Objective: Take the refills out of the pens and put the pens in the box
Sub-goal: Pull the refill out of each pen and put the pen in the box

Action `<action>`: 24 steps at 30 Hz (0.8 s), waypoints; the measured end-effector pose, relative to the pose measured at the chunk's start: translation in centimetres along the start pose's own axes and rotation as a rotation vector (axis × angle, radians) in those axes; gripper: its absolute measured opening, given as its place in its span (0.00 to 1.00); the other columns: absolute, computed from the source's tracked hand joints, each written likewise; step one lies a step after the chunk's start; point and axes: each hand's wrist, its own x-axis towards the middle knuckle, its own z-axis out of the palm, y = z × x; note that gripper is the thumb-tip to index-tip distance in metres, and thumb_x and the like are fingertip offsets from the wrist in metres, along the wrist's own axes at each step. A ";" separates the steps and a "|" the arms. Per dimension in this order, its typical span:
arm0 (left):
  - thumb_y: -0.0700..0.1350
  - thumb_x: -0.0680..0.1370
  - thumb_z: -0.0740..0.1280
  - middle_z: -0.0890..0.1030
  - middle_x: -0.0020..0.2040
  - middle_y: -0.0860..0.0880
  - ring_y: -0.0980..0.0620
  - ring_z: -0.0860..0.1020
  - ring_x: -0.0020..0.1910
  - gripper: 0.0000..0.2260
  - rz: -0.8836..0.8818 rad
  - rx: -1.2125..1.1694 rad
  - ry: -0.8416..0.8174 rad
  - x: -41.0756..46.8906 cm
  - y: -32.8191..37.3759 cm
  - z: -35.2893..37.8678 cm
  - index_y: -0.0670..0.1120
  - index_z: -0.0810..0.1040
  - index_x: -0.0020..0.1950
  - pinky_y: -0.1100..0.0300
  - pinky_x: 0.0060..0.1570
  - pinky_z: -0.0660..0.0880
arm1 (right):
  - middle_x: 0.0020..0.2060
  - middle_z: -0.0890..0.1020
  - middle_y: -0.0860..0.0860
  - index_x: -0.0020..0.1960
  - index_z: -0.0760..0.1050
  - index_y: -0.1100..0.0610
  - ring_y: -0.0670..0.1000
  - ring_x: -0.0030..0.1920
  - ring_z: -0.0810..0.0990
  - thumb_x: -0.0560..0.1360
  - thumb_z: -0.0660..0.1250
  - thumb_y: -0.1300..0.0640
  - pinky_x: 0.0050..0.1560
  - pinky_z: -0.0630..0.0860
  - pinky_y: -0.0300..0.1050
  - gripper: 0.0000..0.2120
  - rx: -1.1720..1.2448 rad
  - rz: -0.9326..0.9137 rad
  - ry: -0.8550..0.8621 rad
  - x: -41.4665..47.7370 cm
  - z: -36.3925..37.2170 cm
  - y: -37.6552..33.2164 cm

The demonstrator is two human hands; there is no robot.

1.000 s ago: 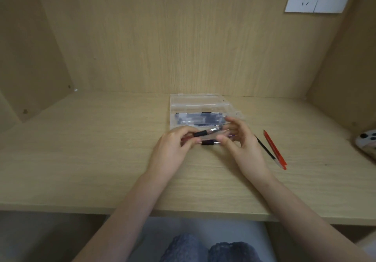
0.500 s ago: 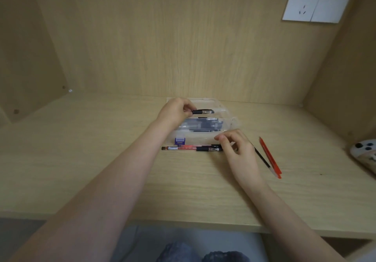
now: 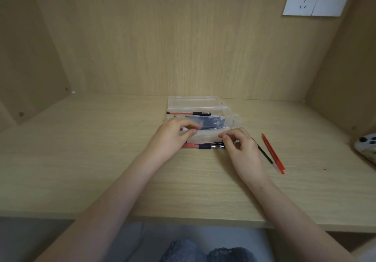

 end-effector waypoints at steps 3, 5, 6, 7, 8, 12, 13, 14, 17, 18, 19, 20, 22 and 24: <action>0.40 0.76 0.67 0.80 0.53 0.53 0.55 0.74 0.56 0.08 0.067 0.093 0.166 -1.6 -0.6 -0.4 0.48 0.81 0.52 0.70 0.58 0.64 | 0.44 0.77 0.45 0.45 0.78 0.52 0.41 0.45 0.74 0.77 0.64 0.61 0.45 0.66 0.26 0.07 0.003 -0.002 0.006 -0.1 0.0 0.0; 0.41 0.77 0.66 0.78 0.60 0.49 0.52 0.72 0.62 0.10 0.052 0.157 0.255 -1.4 -1.2 -1.1 0.46 0.79 0.58 0.67 0.64 0.61 | 0.44 0.78 0.45 0.45 0.79 0.52 0.41 0.44 0.74 0.77 0.63 0.61 0.44 0.65 0.26 0.07 -0.004 -0.015 0.005 -0.1 0.0 -0.1; 0.43 0.78 0.65 0.75 0.63 0.48 0.50 0.70 0.64 0.12 0.020 0.183 0.265 -0.9 -1.4 -1.3 0.46 0.78 0.60 0.62 0.67 0.61 | 0.44 0.78 0.45 0.45 0.79 0.53 0.41 0.45 0.74 0.77 0.63 0.60 0.44 0.65 0.26 0.07 -0.004 -0.015 0.004 -0.1 0.0 -0.1; 0.46 0.79 0.63 0.73 0.66 0.47 0.49 0.69 0.66 0.13 -0.027 0.197 0.256 -0.4 -1.5 -1.5 0.46 0.76 0.63 0.58 0.68 0.60 | 0.44 0.78 0.45 0.45 0.79 0.53 0.41 0.45 0.75 0.77 0.63 0.60 0.44 0.65 0.26 0.07 0.000 -0.008 0.003 -0.1 0.0 -0.1; 0.47 0.79 0.62 0.71 0.68 0.46 0.48 0.68 0.68 0.15 -0.078 0.199 0.231 0.0 -1.5 -1.6 0.46 0.74 0.65 0.57 0.68 0.60 | 0.44 0.78 0.45 0.45 0.79 0.54 0.41 0.46 0.75 0.77 0.63 0.60 0.45 0.66 0.26 0.07 0.004 0.002 0.000 -0.1 0.0 -0.2; 0.51 0.80 0.58 0.71 0.69 0.44 0.47 0.67 0.68 0.20 -0.164 0.205 0.110 1.2 -1.6 -0.9 0.44 0.68 0.70 0.59 0.65 0.60 | 0.44 0.78 0.45 0.46 0.79 0.53 0.40 0.47 0.75 0.77 0.63 0.58 0.44 0.66 0.26 0.07 0.004 0.027 -0.029 0.0 0.0 -0.2; 0.52 0.80 0.57 0.71 0.68 0.44 0.47 0.68 0.67 0.21 -0.169 0.227 0.086 1.5 -1.6 -0.7 0.44 0.68 0.70 0.58 0.65 0.61 | 0.44 0.78 0.45 0.46 0.79 0.53 0.40 0.47 0.75 0.77 0.62 0.58 0.44 0.66 0.26 0.07 0.007 0.030 -0.036 0.0 -0.1 -0.2; 0.53 0.80 0.57 0.71 0.68 0.44 0.46 0.68 0.67 0.22 -0.182 0.246 0.070 1.8 -1.7 -0.6 0.44 0.67 0.70 0.55 0.65 0.62 | 0.44 0.78 0.45 0.46 0.79 0.53 0.40 0.48 0.75 0.77 0.62 0.58 0.45 0.66 0.25 0.07 0.010 0.033 -0.042 0.0 -0.1 -0.2; 0.56 0.79 0.57 0.72 0.68 0.43 0.44 0.69 0.66 0.23 -0.221 0.232 0.041 2.7 -1.9 -0.5 0.45 0.66 0.71 0.51 0.66 0.65 | 0.44 0.78 0.45 0.47 0.79 0.54 0.38 0.48 0.74 0.78 0.62 0.58 0.45 0.66 0.25 0.07 0.012 0.038 -0.051 0.0 -0.1 -0.2; 0.56 0.79 0.58 0.72 0.67 0.44 0.44 0.69 0.65 0.23 -0.220 0.214 0.039 2.8 -1.9 -0.4 0.46 0.66 0.71 0.49 0.65 0.66 | 0.44 0.78 0.45 0.47 0.79 0.53 0.38 0.48 0.74 0.78 0.62 0.57 0.45 0.66 0.25 0.07 0.011 0.041 -0.054 0.0 -0.1 -0.3; 0.55 0.79 0.58 0.73 0.66 0.44 0.44 0.70 0.65 0.22 -0.208 0.201 0.043 2.8 -1.7 -0.3 0.47 0.67 0.71 0.49 0.64 0.67 | 0.45 0.78 0.44 0.47 0.79 0.53 0.38 0.48 0.74 0.78 0.62 0.57 0.45 0.66 0.25 0.07 0.007 0.043 -0.054 0.0 -0.1 -0.3; 0.54 0.79 0.59 0.75 0.65 0.45 0.45 0.70 0.64 0.21 -0.187 0.192 0.051 2.7 -1.4 -0.3 0.48 0.69 0.70 0.49 0.64 0.67 | 0.45 0.78 0.44 0.47 0.79 0.53 0.38 0.48 0.74 0.77 0.63 0.58 0.45 0.66 0.25 0.07 -0.003 0.041 -0.052 0.0 0.0 -0.2; 0.51 0.79 0.61 0.77 0.62 0.48 0.48 0.72 0.62 0.16 -0.102 0.169 0.065 2.0 -0.4 0.1 0.48 0.73 0.66 0.53 0.63 0.67 | 0.44 0.78 0.45 0.48 0.80 0.54 0.39 0.47 0.75 0.77 0.64 0.59 0.46 0.66 0.24 0.06 -0.048 0.014 -0.048 0.1 0.1 -0.1; 0.47 0.78 0.64 0.79 0.59 0.51 0.52 0.73 0.60 0.12 0.004 0.138 0.041 0.8 0.7 0.8 0.48 0.77 0.61 0.59 0.61 0.66 | 0.43 0.77 0.46 0.47 0.80 0.57 0.43 0.46 0.74 0.75 0.66 0.61 0.48 0.67 0.28 0.05 -0.104 -0.029 -0.054 0.0 0.2 0.0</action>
